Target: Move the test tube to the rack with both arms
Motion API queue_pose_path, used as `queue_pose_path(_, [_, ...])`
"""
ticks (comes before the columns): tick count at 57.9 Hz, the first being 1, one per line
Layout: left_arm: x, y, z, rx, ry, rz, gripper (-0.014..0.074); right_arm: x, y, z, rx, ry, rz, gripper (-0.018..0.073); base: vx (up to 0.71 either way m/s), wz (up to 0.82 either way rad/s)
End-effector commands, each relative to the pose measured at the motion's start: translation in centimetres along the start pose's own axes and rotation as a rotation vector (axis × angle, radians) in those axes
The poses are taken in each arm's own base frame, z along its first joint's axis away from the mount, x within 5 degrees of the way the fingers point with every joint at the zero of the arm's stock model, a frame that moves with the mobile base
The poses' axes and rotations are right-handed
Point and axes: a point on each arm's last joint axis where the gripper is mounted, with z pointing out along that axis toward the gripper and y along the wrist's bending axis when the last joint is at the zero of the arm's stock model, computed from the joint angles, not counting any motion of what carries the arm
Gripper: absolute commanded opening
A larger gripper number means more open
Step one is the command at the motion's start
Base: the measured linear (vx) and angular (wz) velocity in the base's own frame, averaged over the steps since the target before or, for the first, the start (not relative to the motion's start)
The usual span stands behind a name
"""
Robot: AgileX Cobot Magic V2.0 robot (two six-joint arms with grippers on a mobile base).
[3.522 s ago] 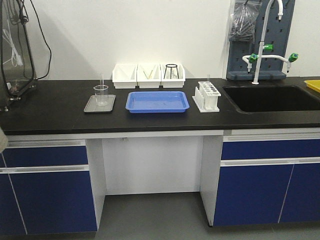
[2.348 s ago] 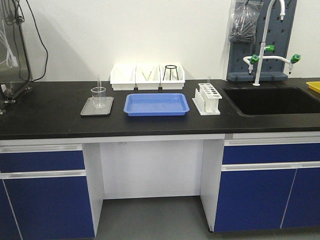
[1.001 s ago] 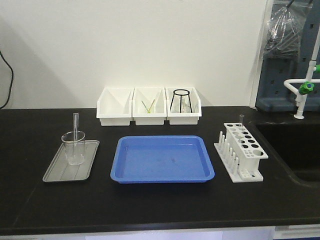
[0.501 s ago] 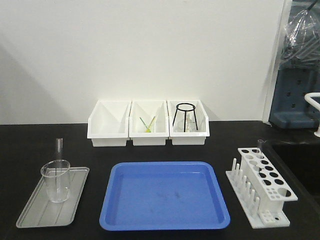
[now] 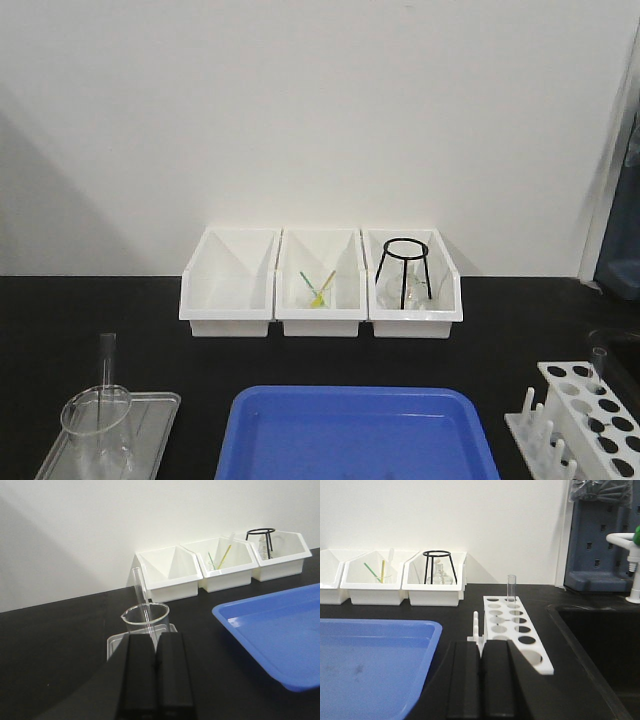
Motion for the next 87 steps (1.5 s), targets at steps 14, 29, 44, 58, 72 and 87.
queue_pose_path(14, [-0.7,0.1,0.0,-0.014,-0.072,-0.004,-0.0006,-0.7,0.1,-0.1,-0.009,-0.089,-0.016,-0.0011,0.15,-0.04])
queue_pose_path(29, [-0.7,0.1,0.0,-0.014,-0.072,-0.004,-0.0006,-0.7,0.1,-0.1,-0.009,-0.089,-0.016,-0.0011,0.03,-0.05])
queue_pose_path(44, [-0.7,0.1,0.0,-0.014,-0.072,-0.004,-0.0006,-0.7,0.1,-0.1,-0.009,-0.089,-0.016,-0.0011,0.0,0.01])
queue_pose_path(58, [-0.8,0.1,0.0,-0.016,-0.08,-0.004,-0.0006,-1.5,0.2,-0.2,-0.019,-0.169,-0.016,-0.0011,0.0,0.0])
queue_pose_path(72, [-4.1,1.0,-0.8,-0.055,-0.413,-0.247,-0.0006,-6.9,0.2,-1.6,-0.041,-0.44,0.022,-0.0011,0.0,0.0])
queue_pose_path(87, [-16.6,2.2,-2.9,-0.047,-0.579,-0.167,-0.0006,-19.4,-0.5,-1.1,-0.019,-0.513,-0.008,-0.0011,0.0,0.0])
